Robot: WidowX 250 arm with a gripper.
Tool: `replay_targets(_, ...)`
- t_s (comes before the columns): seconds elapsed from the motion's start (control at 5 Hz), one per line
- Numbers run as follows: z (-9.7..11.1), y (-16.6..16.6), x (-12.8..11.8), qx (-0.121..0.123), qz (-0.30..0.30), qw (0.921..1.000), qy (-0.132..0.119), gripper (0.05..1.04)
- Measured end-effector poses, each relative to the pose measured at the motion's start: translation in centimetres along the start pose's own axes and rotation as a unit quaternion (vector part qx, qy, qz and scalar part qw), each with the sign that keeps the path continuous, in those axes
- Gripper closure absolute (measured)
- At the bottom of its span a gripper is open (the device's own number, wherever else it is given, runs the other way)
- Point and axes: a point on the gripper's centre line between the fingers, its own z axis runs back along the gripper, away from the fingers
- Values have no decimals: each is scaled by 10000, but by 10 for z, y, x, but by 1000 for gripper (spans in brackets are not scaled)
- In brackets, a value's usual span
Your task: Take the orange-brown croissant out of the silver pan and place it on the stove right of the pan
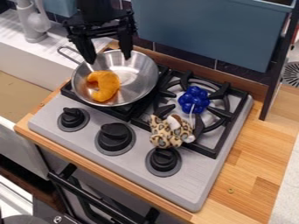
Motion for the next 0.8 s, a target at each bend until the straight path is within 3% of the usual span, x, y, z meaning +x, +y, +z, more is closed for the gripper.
replay_targets(0.2,-15,2,-5,268,356,9989,151,90)
replay_targets(0.8,-35,9,-10,511,611,9966,-218,90)
